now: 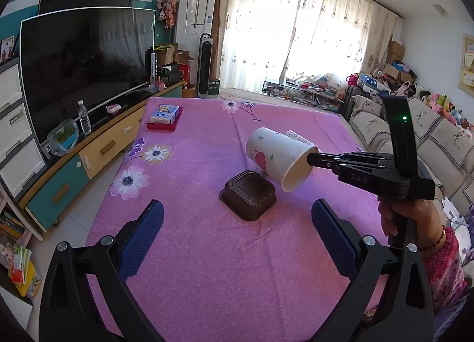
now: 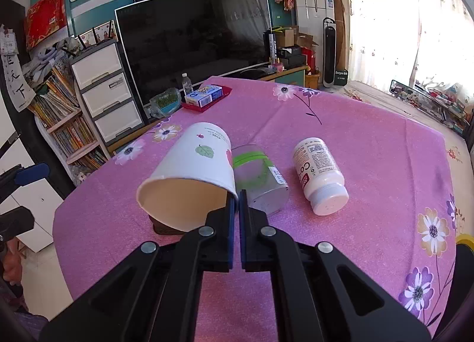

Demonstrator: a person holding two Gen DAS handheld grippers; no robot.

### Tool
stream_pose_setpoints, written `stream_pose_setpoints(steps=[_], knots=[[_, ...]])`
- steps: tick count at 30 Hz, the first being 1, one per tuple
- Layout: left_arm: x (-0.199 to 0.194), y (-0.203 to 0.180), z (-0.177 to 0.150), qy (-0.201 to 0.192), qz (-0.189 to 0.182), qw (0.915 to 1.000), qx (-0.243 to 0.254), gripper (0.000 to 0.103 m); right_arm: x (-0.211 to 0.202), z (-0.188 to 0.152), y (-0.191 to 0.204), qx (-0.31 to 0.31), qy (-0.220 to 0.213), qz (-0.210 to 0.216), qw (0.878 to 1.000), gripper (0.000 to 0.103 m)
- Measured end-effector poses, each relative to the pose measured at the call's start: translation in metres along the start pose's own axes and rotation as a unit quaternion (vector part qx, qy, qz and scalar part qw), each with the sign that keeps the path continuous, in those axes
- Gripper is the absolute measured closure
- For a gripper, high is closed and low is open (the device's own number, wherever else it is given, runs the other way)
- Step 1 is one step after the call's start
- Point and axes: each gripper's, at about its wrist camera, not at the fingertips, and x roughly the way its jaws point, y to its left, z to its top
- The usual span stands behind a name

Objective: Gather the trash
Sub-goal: 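Carry the paper cup over the bin and open the right gripper, then grasp the brown square container with the left gripper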

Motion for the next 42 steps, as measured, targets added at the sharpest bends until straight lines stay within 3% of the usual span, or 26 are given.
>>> stream_pose_setpoints(steps=[6,11,16,22,32,35,38,42], knots=[[0.004,-0.008,-0.002,0.005,-0.002,1.0,0.008,0.005,-0.053,-0.017,-0.017,0.039,-0.045,-0.028,0.998,0.1],[0.009,-0.016,-0.005,0.01,-0.01,0.9998,0.012,0.005,-0.112,-0.043,-0.052,0.098,-0.087,-0.103,0.986,0.1],[0.014,-0.029,-0.009,0.016,-0.019,0.9994,0.024,0.005,-0.164,-0.084,-0.111,0.18,-0.102,-0.21,0.956,0.1],[0.018,-0.041,-0.012,0.021,-0.021,0.999,0.034,0.005,-0.193,-0.131,-0.181,0.273,-0.089,-0.304,0.908,0.1],[0.028,-0.049,-0.012,0.031,-0.015,0.9984,0.045,0.005,-0.17,-0.154,-0.255,0.332,-0.059,-0.349,0.875,0.096],[0.032,-0.048,-0.013,0.037,-0.011,0.9983,0.045,0.005,-0.173,-0.157,-0.259,0.354,-0.076,-0.354,0.862,0.077],[0.04,-0.047,-0.013,0.044,-0.012,0.9981,0.042,0.005,-0.179,-0.156,-0.248,0.36,-0.098,-0.336,0.865,0.075],[0.053,-0.047,-0.015,0.054,-0.016,0.9976,0.041,0.005,-0.183,-0.15,-0.225,0.343,-0.108,-0.311,0.88,0.067]])
